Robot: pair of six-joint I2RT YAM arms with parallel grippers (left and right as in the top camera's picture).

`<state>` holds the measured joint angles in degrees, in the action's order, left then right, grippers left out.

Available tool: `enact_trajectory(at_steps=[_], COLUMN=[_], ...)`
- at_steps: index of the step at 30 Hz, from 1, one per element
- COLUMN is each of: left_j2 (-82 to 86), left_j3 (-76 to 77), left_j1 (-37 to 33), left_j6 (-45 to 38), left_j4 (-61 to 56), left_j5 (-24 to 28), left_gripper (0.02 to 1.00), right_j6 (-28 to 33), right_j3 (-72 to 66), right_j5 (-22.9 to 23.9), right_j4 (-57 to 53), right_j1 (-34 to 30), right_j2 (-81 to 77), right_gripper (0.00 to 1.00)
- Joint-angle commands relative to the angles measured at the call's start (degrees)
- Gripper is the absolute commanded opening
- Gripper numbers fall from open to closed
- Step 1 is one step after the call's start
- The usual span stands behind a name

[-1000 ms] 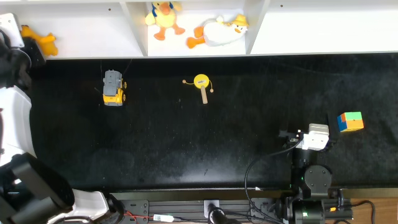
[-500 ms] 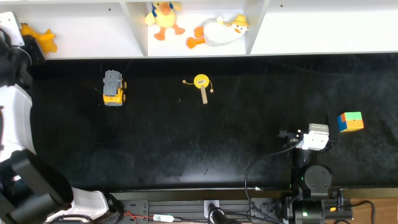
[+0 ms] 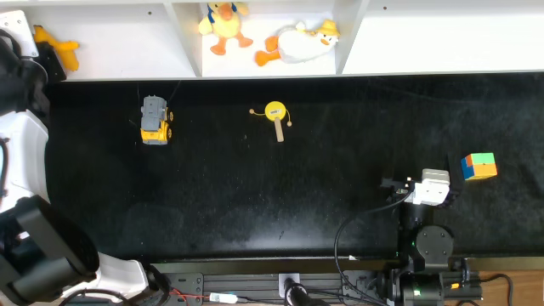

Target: Store Toys

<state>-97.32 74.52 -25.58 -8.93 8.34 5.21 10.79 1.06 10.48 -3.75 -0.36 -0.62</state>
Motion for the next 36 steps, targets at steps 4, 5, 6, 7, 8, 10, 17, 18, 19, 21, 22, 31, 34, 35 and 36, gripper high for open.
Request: enact_trajectory(at_steps=[4,5,6,7,8,10,17,18,19,21,22,31,34,35,36], left_j2=[-0.98,-0.98,-0.98,-0.98,-0.98,-0.98,0.20,0.94,1.92,4.63,6.21,26.67,29.00,28.72,28.15], left_j3=[1.22,1.20,1.22,1.22,1.22,1.20,1.18,1.05,0.61,-1.42,-3.02,-28.20,-32.81,-33.59,-33.92], left_j1=[0.26,0.26,0.26,0.26,0.26,0.26,0.28,0.26,0.26,0.26,0.26,6.16,11.96,14.14,15.89], left_j6=[0.44,0.44,0.44,0.46,0.46,0.46,0.46,0.46,0.46,0.09,-0.24,1.84,1.99,1.99,2.01], left_j4=[-0.17,-0.17,-0.17,-0.17,-0.20,-0.42,2.12,3.45,4.66,6.51,7.19,6.58,6.80,6.82,6.80], left_j5=[-1.09,-1.07,-1.07,-1.07,-1.07,-1.07,-1.07,-1.07,-1.07,-1.07,-1.09,0.20,0.17,0.07,-0.24], left_gripper=[0.579,0.687,0.787,0.906,0.998,0.998,0.998,0.998,0.996,0.998,0.998,0.998,0.998,0.998,0.998], right_j6=[0.17,0.17,0.17,0.17,0.17,0.17,0.17,0.17,0.17,0.17,0.17,0.17,0.17,0.17,0.17], right_j3=[-0.81,-0.81,-0.81,-0.81,-0.81,-0.81,-0.81,-0.81,-0.81,-0.81,-0.81,-0.81,-0.81,-0.81,-0.81], right_j5=[-0.37,-0.39,-0.37,-0.37,-0.37,-0.37,-0.37,-0.37,-0.37,-0.37,-0.37,-0.37,-0.37,-0.37,-0.37], right_j4=[0.31,0.31,0.31,0.31,0.31,0.31,0.31,0.31,0.28,0.31,0.31,0.31,0.31,0.31,0.31], right_j1=[-0.15,-0.15,-0.15,-0.15,-0.15,-0.15,-0.15,-0.15,-0.15,-0.15,-0.15,-0.15,-0.15,-0.15,-0.15], right_j2=[0.35,0.35,0.35,0.35,0.35,0.35,0.35,0.35,0.35,0.37,0.35,0.35,0.35,0.35,0.35], right_gripper=[0.996,0.991,0.993,0.996,0.996,0.996,0.993,0.996,0.996,0.996,0.996,0.996,0.996,0.993,0.996])
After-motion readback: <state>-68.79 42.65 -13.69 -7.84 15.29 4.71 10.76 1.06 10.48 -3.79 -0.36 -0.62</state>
